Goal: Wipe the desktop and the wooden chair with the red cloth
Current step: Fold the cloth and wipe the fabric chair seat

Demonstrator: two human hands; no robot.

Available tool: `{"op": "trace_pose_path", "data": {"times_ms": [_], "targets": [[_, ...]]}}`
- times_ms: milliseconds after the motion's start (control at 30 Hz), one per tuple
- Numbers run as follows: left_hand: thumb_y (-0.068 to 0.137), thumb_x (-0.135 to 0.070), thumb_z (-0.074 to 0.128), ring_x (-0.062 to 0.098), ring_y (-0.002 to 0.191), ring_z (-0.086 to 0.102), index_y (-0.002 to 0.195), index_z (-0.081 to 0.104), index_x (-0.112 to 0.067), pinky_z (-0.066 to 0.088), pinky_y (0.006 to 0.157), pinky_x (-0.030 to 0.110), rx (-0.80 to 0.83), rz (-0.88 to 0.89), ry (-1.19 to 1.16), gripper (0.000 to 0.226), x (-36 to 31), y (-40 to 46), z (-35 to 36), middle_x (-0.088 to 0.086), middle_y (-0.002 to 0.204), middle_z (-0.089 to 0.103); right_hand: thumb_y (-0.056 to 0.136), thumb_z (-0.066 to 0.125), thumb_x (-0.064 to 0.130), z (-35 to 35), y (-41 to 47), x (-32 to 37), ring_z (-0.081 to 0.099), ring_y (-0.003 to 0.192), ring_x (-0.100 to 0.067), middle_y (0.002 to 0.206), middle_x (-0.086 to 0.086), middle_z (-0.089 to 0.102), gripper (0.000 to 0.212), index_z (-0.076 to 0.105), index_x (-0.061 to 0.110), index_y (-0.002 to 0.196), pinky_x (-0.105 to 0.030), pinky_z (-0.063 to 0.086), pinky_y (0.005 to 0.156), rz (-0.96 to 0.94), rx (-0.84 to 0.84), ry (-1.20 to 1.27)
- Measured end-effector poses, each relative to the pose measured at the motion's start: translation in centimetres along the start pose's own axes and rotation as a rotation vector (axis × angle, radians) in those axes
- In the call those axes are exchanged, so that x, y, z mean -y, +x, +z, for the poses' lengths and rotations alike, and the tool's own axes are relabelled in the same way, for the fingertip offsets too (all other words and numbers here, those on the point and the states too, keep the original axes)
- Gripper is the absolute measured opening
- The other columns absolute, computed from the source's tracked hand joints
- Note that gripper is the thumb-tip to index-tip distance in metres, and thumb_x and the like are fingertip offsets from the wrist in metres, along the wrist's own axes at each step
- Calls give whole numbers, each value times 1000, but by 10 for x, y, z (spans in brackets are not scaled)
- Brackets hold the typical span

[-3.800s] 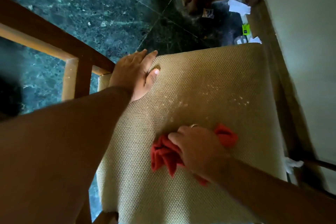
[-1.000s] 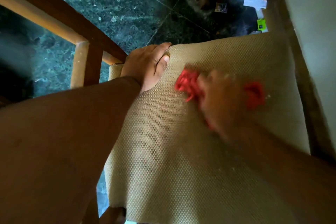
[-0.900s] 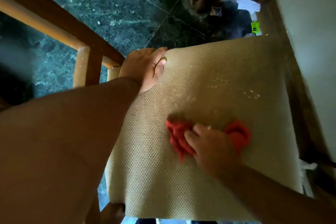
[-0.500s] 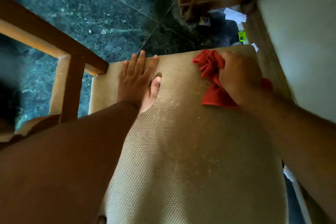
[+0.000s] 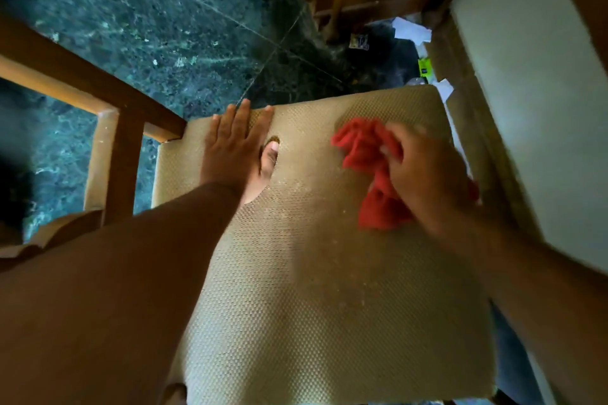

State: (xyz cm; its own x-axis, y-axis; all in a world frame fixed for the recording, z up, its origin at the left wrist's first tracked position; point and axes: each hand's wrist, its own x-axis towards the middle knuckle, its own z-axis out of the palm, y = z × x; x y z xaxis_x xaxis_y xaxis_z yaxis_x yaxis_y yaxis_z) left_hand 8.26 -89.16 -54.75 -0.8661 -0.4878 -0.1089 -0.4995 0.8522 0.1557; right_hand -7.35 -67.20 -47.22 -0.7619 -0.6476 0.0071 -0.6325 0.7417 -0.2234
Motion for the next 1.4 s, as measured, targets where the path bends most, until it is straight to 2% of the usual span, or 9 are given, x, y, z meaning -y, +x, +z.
{"op": "trace_pose_path", "data": {"times_ms": [133, 367, 533, 667, 800, 900, 1133, 1300, 1400], "targets": [[99, -46, 25, 36, 151, 21, 157, 25, -25, 8, 123, 49, -72, 8, 12, 62, 5, 4, 17, 16, 164, 24, 94, 56, 23, 37, 20, 15, 62, 90, -36, 100, -11, 65, 13, 64, 19, 103, -41, 46, 71, 113, 36, -121], [102, -45, 30, 37, 152, 17, 158, 24, -22, 6, 124, 49, 9, 3, 2, 60, -1, 0, 3, 16, 164, 22, 72, 75, 25, 19, -131, 67, 62, 61, -24, 74, 1, 58, 18, 67, 25, 88, -32, 46, 48, -376, 501, 100], [100, -48, 31, 35, 151, 21, 157, 26, -26, 7, 123, 47, -38, 19, -4, 61, 6, 3, 9, 15, 163, 26, 94, 55, 36, 17, -6, 48, 61, 72, -30, 84, -7, 65, 19, 68, 23, 100, -31, 36, 59, -148, 44, -24], [100, -50, 26, 35, 150, 26, 155, 27, -29, 10, 123, 48, -92, 28, -5, 59, 13, 5, 23, 14, 162, 30, 94, 43, 26, 55, 8, 80, 62, 77, -35, 87, -9, 64, 25, 66, 18, 87, -33, 30, 59, -97, 47, -113], [103, -47, 29, 34, 153, 16, 158, 21, -28, 7, 124, 49, 33, 35, 7, 59, 8, 2, 11, 14, 165, 21, 78, 40, 22, 42, -121, 109, 59, 60, -25, 72, -1, 58, 23, 63, 22, 78, -27, 31, 50, -366, 396, 58], [103, -47, 26, 37, 153, 10, 158, 17, -25, 5, 124, 53, 135, -12, 3, 60, 0, 4, -14, 18, 165, 17, 87, 47, 24, 16, -161, 83, 64, 70, -25, 85, 1, 62, 23, 67, 27, 99, -30, 44, 54, -369, 593, 130], [96, -67, 18, 36, 154, 7, 160, 6, -30, 1, 124, 52, 58, 238, 38, 74, -70, -8, 2, 15, 167, 9, 98, 55, 32, -27, -51, -56, 63, 94, -37, 107, -16, 67, 35, 61, 19, 130, -36, 45, 75, 236, 24, 10], [96, -66, 10, 36, 153, 11, 160, 7, -31, 0, 122, 48, -49, 269, 16, 73, -59, 2, 33, 16, 166, 13, 101, 46, 32, 17, -9, -51, 64, 94, -35, 102, -12, 69, 27, 67, 17, 108, -35, 42, 71, 382, 27, -146], [96, -63, 17, 38, 153, 10, 160, 10, -29, 2, 122, 51, -51, 270, 6, 72, -61, -1, 35, 17, 166, 11, 93, 58, 24, 27, -89, -12, 64, 79, -27, 90, -6, 64, 12, 65, 21, 101, -37, 47, 66, 140, 124, -99]]}}
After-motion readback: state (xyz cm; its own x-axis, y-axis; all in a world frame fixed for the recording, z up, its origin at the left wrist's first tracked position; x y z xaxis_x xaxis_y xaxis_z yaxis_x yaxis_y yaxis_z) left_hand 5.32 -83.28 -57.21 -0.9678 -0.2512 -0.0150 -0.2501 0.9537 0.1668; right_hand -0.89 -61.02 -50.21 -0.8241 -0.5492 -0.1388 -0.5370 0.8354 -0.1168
